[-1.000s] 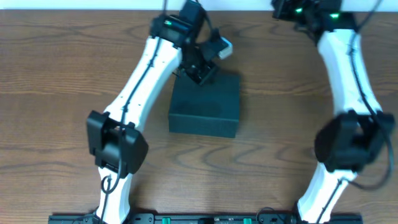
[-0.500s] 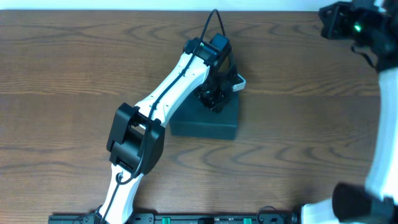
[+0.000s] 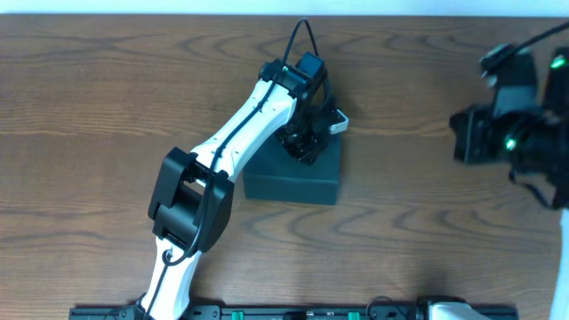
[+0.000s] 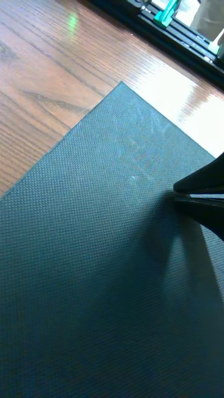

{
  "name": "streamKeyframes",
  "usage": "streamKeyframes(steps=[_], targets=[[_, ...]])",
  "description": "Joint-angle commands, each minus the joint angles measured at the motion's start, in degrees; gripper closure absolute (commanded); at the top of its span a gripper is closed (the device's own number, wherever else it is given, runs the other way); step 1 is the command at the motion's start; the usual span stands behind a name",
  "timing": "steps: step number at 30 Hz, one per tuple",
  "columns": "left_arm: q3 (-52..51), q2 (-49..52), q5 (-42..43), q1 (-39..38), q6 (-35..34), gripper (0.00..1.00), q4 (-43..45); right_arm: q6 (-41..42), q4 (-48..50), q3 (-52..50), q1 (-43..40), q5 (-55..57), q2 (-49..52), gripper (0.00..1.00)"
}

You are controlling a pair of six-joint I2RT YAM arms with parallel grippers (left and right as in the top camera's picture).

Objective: Pack container
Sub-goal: 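Lower left gripper onto the closed lid and bring right gripper to the box front, then press the lid down with left gripper while right gripper pushes the front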

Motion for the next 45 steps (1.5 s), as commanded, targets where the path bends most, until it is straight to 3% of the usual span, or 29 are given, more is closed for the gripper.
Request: streamKeyframes(steps=[1, 5, 13, 20, 22, 26, 36, 45], targets=[[-2.3, 2.2, -1.0, -0.4, 0.4, 0.94, 0.2, 1.3, -0.4, -5.4, 3.7, 4.0, -5.6, 0.98], [-2.3, 2.2, -1.0, -0.4, 0.4, 0.94, 0.5, 6.9, 6.3, -22.3, 7.8, 3.1, -16.4, 0.98], [-2.3, 2.2, -1.0, -0.4, 0.4, 0.94, 0.5, 25.2, 38.0, -71.4, 16.1, -6.6, -41.6, 0.98], [-2.3, 2.2, -1.0, -0.4, 0.4, 0.94, 0.5, 42.8, 70.0, -97.5, 23.9, -5.8, -42.9, 0.99], [-2.3, 2.2, -1.0, -0.4, 0.4, 0.94, 0.5, 47.8, 76.9, -101.0, 26.0, -0.9, -40.9, 0.98], [-2.3, 2.2, -1.0, -0.4, 0.4, 0.94, 0.5, 49.6, 88.1, -103.1, 30.4, 4.8, -33.9, 0.99], [-2.3, 2.2, -1.0, -0.4, 0.4, 0.94, 0.5, 54.0, 114.7, -102.3, 34.4, 12.5, -5.7, 0.98], [-2.3, 2.2, -1.0, -0.4, 0.4, 0.94, 0.5, 53.9, 119.8, -97.3, 34.4, 15.7, 5.3, 0.99]])
